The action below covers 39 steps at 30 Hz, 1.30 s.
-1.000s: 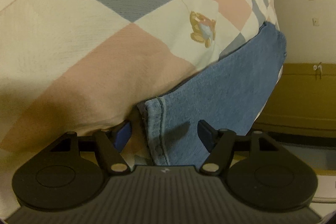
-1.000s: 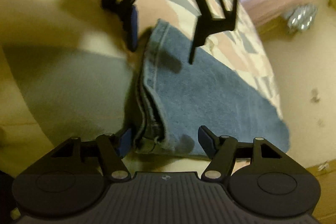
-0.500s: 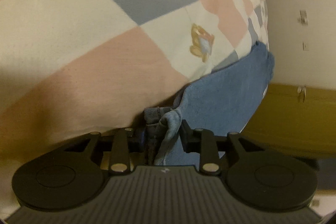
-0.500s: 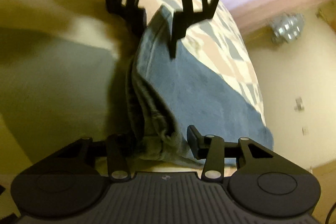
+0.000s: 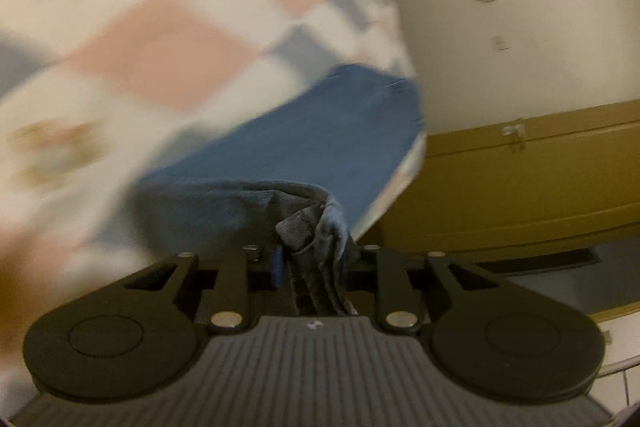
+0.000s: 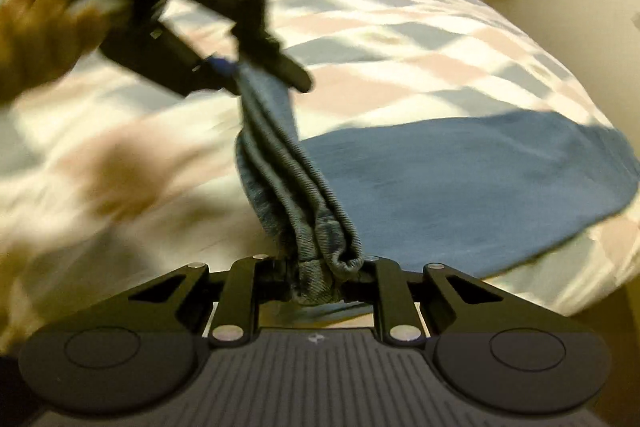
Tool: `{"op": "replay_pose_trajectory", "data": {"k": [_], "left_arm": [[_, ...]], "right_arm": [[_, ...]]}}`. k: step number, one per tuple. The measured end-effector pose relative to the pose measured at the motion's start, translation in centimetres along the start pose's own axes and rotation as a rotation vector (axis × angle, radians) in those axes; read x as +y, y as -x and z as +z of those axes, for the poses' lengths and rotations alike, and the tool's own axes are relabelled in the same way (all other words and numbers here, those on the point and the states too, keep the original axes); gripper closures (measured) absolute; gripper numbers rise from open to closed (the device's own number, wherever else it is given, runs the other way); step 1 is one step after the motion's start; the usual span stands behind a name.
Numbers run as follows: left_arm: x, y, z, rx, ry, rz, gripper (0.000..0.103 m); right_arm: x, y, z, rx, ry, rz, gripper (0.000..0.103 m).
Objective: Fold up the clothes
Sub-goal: 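Carry the hems with the right tool over toward the waistband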
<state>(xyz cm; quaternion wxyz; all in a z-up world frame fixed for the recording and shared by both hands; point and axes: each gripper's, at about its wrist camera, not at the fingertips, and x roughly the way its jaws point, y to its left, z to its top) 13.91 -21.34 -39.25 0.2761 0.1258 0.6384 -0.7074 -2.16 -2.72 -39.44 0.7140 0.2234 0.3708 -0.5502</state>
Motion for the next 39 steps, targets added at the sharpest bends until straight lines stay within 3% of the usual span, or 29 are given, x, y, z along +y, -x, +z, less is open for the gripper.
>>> {"op": "replay_pose_trajectory", "data": {"k": [4,7,9,11,13,15,20,25,26,27,29,32,39], "left_arm": [[-6.9,-7.1,3.4,-0.098,-0.028,-0.045,0.069],[-10.3,-11.2,5.2,-0.173,-0.043,-0.010,0.065],[-10.8,-12.6,5.0,-0.195,-0.035,0.042,0.065],[-10.0,-14.3,4.0,-0.179,-0.025,0.141,0.065],[-8.3,-15.6,2.5,-0.143,-0.015,0.246,0.066],[-6.8,-16.1,0.9,-0.108,-0.003,0.299,0.066],[-5.3,-17.1,-1.3,-0.065,-0.036,0.369,0.066],[-4.0,-18.4,-0.3,-0.029,-0.003,0.366,0.065],[-3.8,-18.6,0.1,-0.022,0.002,0.361,0.065],[-3.7,-18.8,0.5,-0.016,0.006,0.357,0.065],[-3.8,-19.0,1.2,0.001,-0.001,0.358,0.065],[-4.6,-18.8,1.9,0.020,-0.016,0.366,0.065],[-8.7,-20.8,3.7,-0.046,-0.043,0.345,0.065]], "right_arm": [[-11.6,-0.9,1.7,-0.023,-0.096,0.032,0.084],[-20.7,-4.1,3.1,-0.008,-0.148,0.062,0.084],[-26.9,-7.0,2.5,0.030,-0.246,0.106,0.083],[-31.6,-10.3,1.4,0.092,-0.361,0.174,0.082],[-35.7,-13.1,0.5,0.155,-0.502,0.272,0.079],[-38.8,-14.5,0.2,0.160,-0.607,0.383,0.072],[-41.1,-15.5,2.0,0.104,-0.601,0.476,0.049],[-41.6,-19.0,4.2,0.186,-0.536,0.512,0.048],[-41.6,-19.6,4.6,0.204,-0.519,0.529,0.056],[-41.4,-19.9,5.0,0.226,-0.496,0.538,0.074],[-40.9,-20.4,5.8,0.277,-0.447,0.535,0.088],[-40.3,-19.7,7.0,0.286,-0.355,0.482,0.092],[-45.4,-15.0,11.8,0.082,-0.261,0.416,0.093]]}}
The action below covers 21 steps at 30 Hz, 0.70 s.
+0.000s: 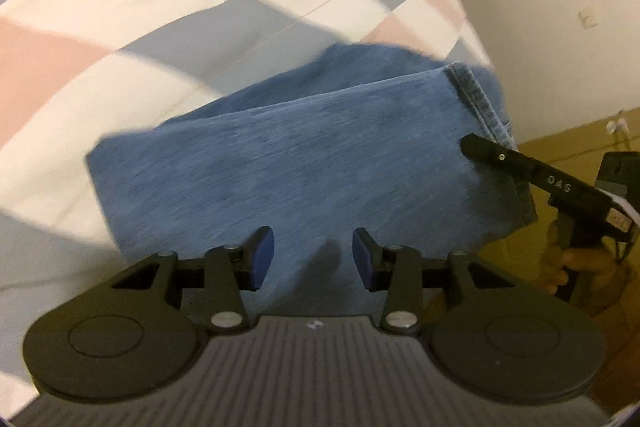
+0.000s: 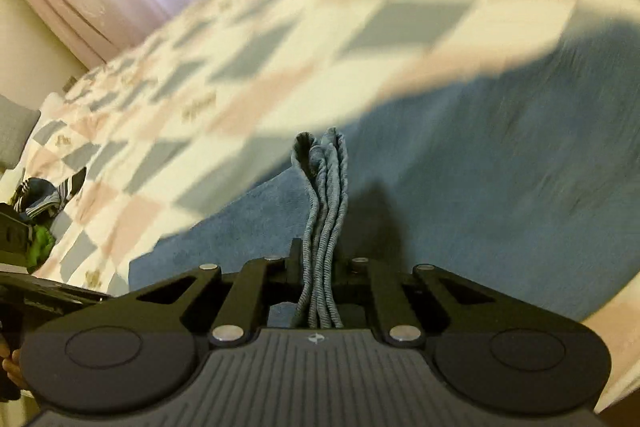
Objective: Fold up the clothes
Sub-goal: 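Carry the hems with the right tool over toward the waistband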
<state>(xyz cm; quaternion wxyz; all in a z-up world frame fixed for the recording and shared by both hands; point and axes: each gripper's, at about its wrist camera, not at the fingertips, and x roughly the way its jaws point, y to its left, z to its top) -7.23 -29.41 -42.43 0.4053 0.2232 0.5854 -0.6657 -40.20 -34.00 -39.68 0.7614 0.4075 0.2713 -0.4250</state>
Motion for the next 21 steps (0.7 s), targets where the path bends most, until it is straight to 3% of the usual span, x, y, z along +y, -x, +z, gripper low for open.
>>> {"op": "replay_pose_trajectory", "data": {"k": [3,7,13,16,21], "left_arm": [[-2.9,-2.1,0.4,-0.065,0.014,0.004,0.062],[-6.2,-6.4,0.3,-0.110,0.054,0.030,0.063],[-9.5,-9.2,0.2,-0.149,0.063,0.076,0.064],[-9.7,-9.8,0.4,-0.160,0.085,0.135,0.063],[-9.8,-10.0,0.9,-0.172,0.095,0.158,0.063]], "right_arm": [[-4.0,1.5,2.5,-0.044,0.058,-0.076,0.093],[-12.3,0.3,4.6,-0.011,0.016,-0.142,0.093],[-17.8,2.8,6.7,-0.061,0.027,-0.111,0.093],[-19.7,3.2,7.8,-0.068,0.014,-0.094,0.093],[-21.5,3.0,8.4,-0.081,0.002,-0.062,0.093]]}}
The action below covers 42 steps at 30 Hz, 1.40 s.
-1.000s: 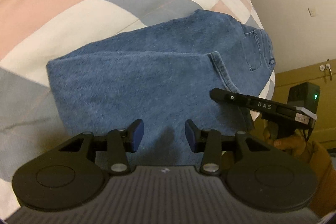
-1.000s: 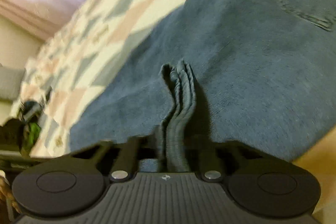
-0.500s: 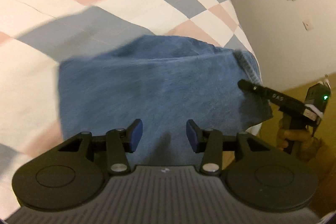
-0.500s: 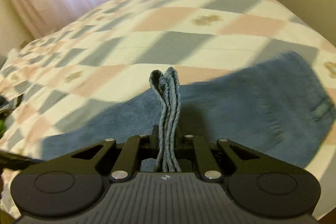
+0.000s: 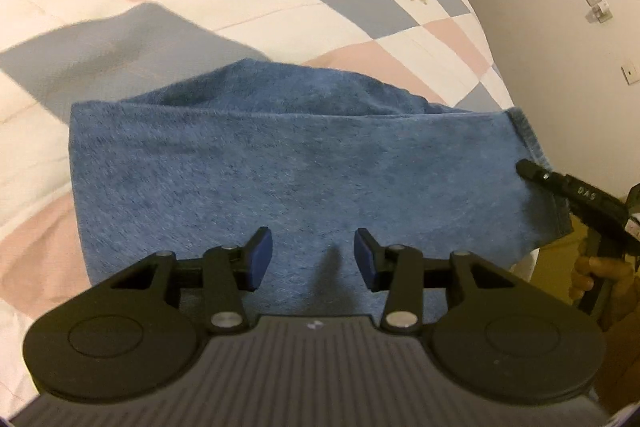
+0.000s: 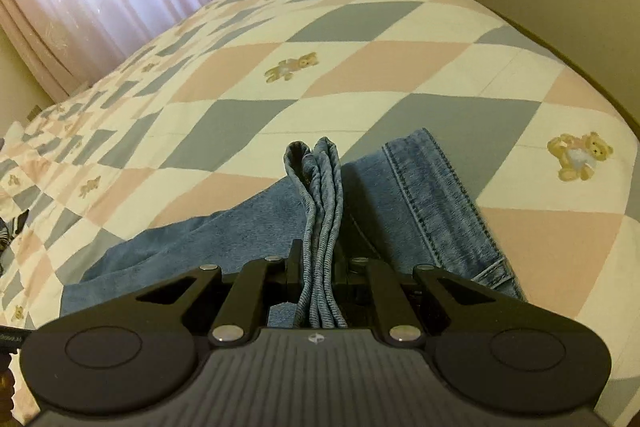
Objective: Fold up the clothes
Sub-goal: 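Carry the hems with the right tool over toward the waistband, then lower the hems onto the jeans and open the right tool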
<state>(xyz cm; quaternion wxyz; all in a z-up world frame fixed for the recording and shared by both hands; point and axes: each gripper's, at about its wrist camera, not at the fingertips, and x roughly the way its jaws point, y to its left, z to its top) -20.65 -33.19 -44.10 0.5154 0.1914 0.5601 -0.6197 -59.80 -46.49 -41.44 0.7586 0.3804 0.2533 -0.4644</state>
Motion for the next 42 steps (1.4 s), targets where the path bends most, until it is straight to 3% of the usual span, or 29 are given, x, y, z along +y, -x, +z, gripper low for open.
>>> {"op": "replay_pose_trajectory", "data": {"k": [5,11,16,22,29,31,34,36,37,39,42], "left_arm": [[-0.5,-0.7,0.0,0.011,0.002,0.000,0.063],[-1.3,-1.8,-0.1,0.026,-0.017,0.008,0.063],[-1.5,-1.9,0.3,0.027,-0.023,0.003,0.063],[-2.4,-2.8,0.6,0.036,-0.046,0.007,0.061],[-3.1,-2.5,1.6,0.022,-0.099,0.016,0.061],[-3.3,-2.8,1.7,0.026,-0.108,0.019,0.060],[-3.5,-3.7,2.1,0.044,-0.111,0.036,0.060],[-4.2,-3.7,2.4,0.040,-0.129,0.032,0.060],[-4.7,-3.7,2.6,0.036,-0.148,0.028,0.060],[-6.0,-3.8,3.0,0.031,-0.195,0.019,0.061],[-8.4,-4.5,3.8,0.011,-0.274,-0.020,0.063]], "right_arm": [[-0.7,2.3,1.1,-0.105,0.014,0.031,0.093],[-4.4,-0.1,0.2,-0.054,-0.090,-0.012,0.093],[-3.9,1.2,1.0,-0.126,-0.050,-0.005,0.094],[-6.0,-0.3,0.5,-0.095,-0.097,-0.039,0.094],[-6.1,0.1,0.1,-0.170,-0.104,-0.066,0.094],[-6.5,0.0,0.2,-0.156,-0.118,-0.063,0.094],[-7.9,-1.7,0.3,-0.079,-0.168,-0.072,0.091],[-8.2,-1.8,0.6,-0.069,-0.196,-0.065,0.083],[-7.9,-1.4,0.8,-0.082,-0.192,-0.083,0.080],[-7.3,-0.1,1.0,-0.130,-0.173,-0.142,0.064],[-6.1,2.2,1.0,-0.233,-0.130,-0.222,0.066]]}}
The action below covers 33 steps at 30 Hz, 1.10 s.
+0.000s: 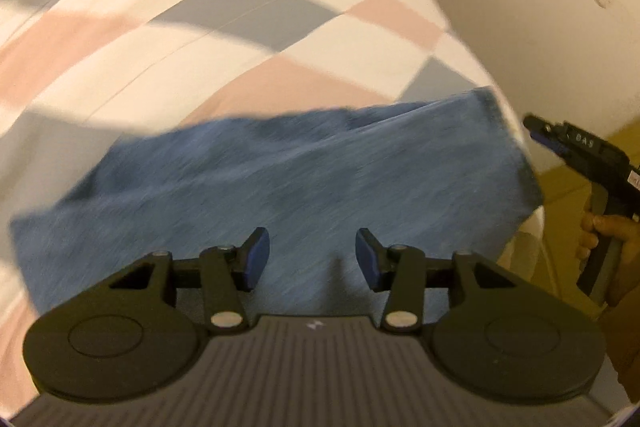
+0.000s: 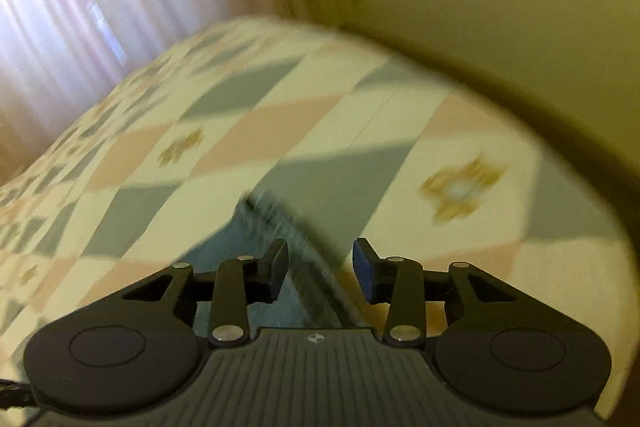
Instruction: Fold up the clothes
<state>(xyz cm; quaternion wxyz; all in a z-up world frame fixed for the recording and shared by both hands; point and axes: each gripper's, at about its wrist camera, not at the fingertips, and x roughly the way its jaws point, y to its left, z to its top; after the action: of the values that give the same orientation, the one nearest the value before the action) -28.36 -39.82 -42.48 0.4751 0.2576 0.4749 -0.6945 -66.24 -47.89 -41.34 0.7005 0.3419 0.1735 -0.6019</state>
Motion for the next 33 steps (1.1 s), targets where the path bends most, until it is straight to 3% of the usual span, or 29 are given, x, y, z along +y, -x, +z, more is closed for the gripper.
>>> {"op": "replay_pose_trajectory", "data": {"k": [3,5,9,11,13,15,18,20,23,25,27,29,30,33], "left_arm": [[-1.8,-1.9,1.6,-0.015,-0.062,-0.042,0.066],[-2.5,-3.8,2.6,-0.029,-0.101,-0.053,0.066],[-1.5,-8.0,4.1,-0.010,-0.097,-0.049,0.080],[-0.9,-8.9,4.9,0.002,-0.087,-0.048,0.086],[-0.6,-7.6,5.6,-0.015,-0.090,-0.046,0.083],[0.0,-5.4,5.3,-0.032,-0.106,-0.019,0.081],[1.3,-2.1,4.4,-0.035,-0.122,0.008,0.080],[2.2,-0.7,3.0,-0.014,-0.147,0.040,0.080],[4.2,-0.7,0.9,0.048,-0.183,0.094,0.080],[5.6,-1.0,0.5,0.080,-0.168,0.088,0.088],[5.8,-0.3,1.0,0.074,-0.195,0.078,0.088],[5.6,0.7,1.6,0.047,-0.246,0.071,0.085],[5.5,1.1,1.9,0.037,-0.268,0.064,0.085],[6.5,1.4,2.2,0.043,-0.316,0.054,0.083]], "right_arm": [[2.4,-0.1,0.3,-0.020,0.124,0.083,0.085],[3.8,-2.2,0.0,0.014,0.201,0.076,0.087],[2.4,-7.8,-1.5,0.130,0.142,0.029,0.094],[1.3,-8.4,-1.7,0.138,0.070,0.046,0.094],[1.2,-6.5,-1.1,0.094,0.036,0.027,0.094],[1.2,-4.0,-0.7,0.038,0.022,-0.003,0.085],[1.5,0.7,-1.9,-0.030,0.029,-0.051,0.085],[2.1,2.3,-3.5,-0.024,0.045,-0.065,0.085],[2.4,1.2,-6.5,0.064,0.117,-0.119,0.086],[2.4,-0.1,-7.6,0.075,0.159,-0.149,0.089],[2.7,-0.5,-7.3,0.080,0.165,-0.173,0.092],[4.0,0.5,-6.7,0.065,0.161,-0.219,0.089],[4.9,1.7,-6.9,0.049,0.144,-0.225,0.083],[8.3,5.7,-8.7,0.007,0.076,-0.203,0.083]]}}
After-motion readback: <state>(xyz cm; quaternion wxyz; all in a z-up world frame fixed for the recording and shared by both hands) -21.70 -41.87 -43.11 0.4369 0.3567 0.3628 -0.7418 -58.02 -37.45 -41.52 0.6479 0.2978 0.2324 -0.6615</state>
